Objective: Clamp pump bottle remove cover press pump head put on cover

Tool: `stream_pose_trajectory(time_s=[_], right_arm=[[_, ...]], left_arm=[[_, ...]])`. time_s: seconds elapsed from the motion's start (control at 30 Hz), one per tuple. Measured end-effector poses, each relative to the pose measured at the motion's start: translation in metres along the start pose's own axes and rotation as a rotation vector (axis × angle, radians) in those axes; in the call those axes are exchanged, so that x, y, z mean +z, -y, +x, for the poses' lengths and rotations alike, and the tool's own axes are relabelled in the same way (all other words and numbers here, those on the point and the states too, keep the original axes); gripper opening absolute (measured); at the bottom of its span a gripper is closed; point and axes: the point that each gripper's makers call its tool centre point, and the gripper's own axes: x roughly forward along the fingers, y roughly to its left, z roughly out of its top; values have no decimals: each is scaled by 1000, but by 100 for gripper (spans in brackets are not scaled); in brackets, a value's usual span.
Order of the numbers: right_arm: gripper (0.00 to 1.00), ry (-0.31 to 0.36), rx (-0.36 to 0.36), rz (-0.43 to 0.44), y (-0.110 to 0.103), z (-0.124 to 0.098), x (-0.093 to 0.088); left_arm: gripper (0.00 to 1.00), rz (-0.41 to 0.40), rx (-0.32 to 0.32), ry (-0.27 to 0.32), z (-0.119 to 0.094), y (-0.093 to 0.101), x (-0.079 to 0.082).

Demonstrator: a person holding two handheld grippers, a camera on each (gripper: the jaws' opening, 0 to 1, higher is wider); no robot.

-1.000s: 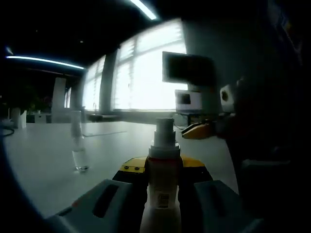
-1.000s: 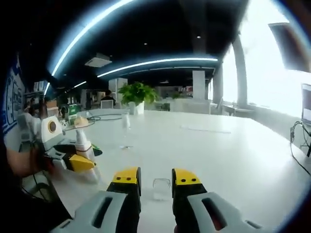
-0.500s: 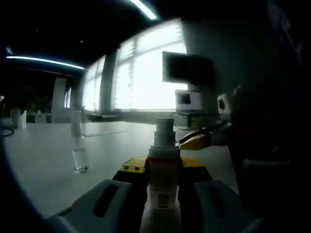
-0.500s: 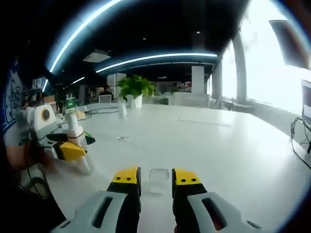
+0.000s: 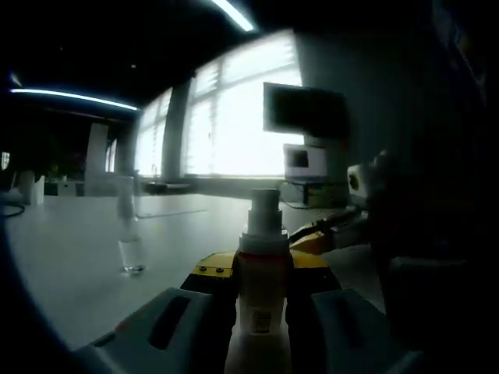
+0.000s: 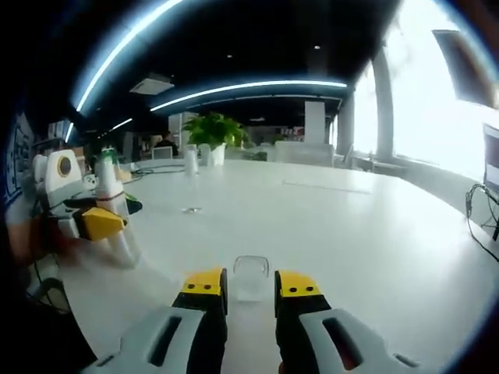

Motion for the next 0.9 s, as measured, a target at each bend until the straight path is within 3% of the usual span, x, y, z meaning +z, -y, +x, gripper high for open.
stream_pose_trajectory(time_s=[0.9], right_arm=[[13,35,0,-5,-2,2,-3]], left_arm=[[14,2,1,-1,0,1,0]])
